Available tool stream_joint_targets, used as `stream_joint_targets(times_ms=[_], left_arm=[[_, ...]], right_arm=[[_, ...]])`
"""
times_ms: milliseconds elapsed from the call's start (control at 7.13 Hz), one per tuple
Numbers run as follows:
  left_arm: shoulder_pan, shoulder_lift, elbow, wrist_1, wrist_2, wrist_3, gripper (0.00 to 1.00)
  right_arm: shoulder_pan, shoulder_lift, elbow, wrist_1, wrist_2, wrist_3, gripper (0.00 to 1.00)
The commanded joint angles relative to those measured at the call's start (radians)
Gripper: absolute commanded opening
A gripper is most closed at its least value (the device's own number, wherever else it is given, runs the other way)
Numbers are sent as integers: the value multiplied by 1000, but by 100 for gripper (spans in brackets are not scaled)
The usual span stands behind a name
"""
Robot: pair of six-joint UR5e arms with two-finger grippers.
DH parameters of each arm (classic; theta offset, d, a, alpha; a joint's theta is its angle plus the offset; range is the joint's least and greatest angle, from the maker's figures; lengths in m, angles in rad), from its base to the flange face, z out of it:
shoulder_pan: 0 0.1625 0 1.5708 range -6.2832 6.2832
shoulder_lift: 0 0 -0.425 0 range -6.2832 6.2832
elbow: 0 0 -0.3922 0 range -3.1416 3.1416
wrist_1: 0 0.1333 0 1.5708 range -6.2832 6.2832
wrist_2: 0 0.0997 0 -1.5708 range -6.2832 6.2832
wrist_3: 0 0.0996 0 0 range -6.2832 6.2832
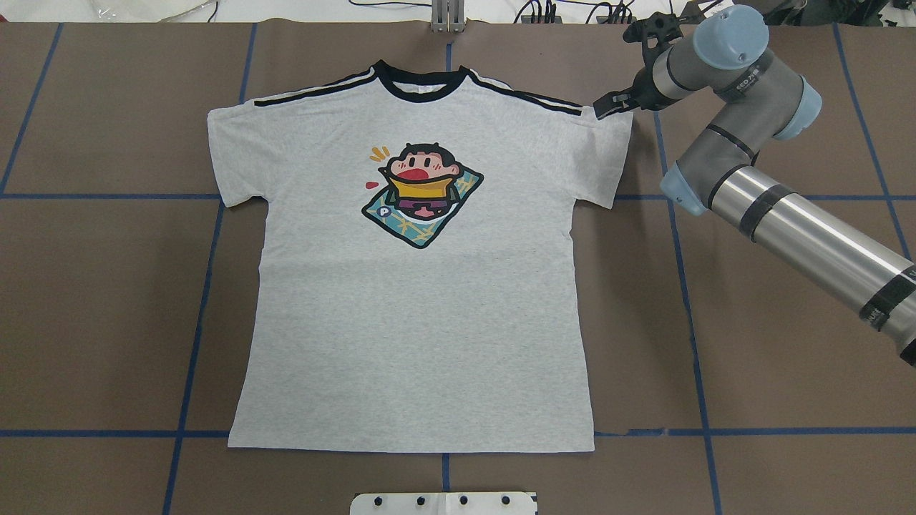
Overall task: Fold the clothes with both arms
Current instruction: 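Move the right gripper in over the sleeve nearest it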
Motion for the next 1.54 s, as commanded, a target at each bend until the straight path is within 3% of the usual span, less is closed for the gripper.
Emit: stream_joint_targets(times_ms=[0, 280, 841, 1402], left_arm=[[-1, -5, -1, 0, 0, -14, 100], [-1, -13, -1, 2, -2, -15, 100], [-1, -13, -1, 3, -3, -15, 100], [-1, -11, -1, 3, -6, -15, 100]], right_arm=[[-3, -3, -5, -2, -6, 1, 92], [-5, -5, -14, -3, -6, 3, 73], [-3, -3, -14, 1, -4, 4, 0], [0, 1, 87, 3, 52, 33, 0]])
